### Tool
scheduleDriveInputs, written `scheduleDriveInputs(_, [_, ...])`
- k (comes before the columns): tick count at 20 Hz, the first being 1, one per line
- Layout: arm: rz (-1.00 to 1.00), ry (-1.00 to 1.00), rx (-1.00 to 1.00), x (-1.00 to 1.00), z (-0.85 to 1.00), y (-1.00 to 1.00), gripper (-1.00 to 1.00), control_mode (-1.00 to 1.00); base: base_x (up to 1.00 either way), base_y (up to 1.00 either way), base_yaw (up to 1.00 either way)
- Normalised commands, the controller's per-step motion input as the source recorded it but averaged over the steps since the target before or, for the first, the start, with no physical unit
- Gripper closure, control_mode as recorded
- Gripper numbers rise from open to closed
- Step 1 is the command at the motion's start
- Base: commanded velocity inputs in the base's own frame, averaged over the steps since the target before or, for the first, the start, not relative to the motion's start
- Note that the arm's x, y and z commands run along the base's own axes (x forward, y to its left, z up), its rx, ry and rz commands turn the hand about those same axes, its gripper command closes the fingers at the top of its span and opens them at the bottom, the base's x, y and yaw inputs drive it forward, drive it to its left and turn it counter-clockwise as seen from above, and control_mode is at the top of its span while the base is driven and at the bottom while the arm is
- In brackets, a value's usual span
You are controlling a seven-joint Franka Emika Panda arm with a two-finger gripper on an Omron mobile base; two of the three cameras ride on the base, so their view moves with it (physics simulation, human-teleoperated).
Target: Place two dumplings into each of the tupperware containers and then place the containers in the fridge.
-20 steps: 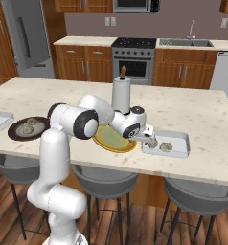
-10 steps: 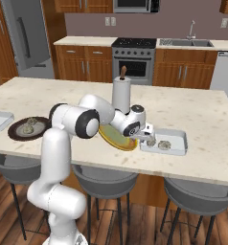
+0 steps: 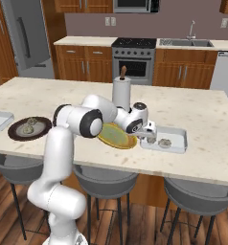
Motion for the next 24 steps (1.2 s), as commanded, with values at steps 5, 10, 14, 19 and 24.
scheduleDriveInputs(5, [0.02,0.0,-0.05,-0.2,0.72,0.01,1.0,-1.0,0.0,0.0,0.0])
scheduleDriveInputs(10, [0.13,-0.01,-0.17,-0.46,0.78,0.41,1.0,-1.0,0.0,0.0,0.0])
scheduleDriveInputs(14, [0.21,-0.08,-0.23,-0.57,0.59,0.56,1.0,-1.0,0.0,0.0,0.0])
scheduleDriveInputs(19, [0.41,-0.01,-0.13,-0.66,0.7,0.45,1.0,-1.0,0.0,0.0,0.0])
scheduleDriveInputs(24, [0.75,0.06,-0.07,-0.75,0.23,0.47,1.0,-1.0,0.0,0.0,0.0])
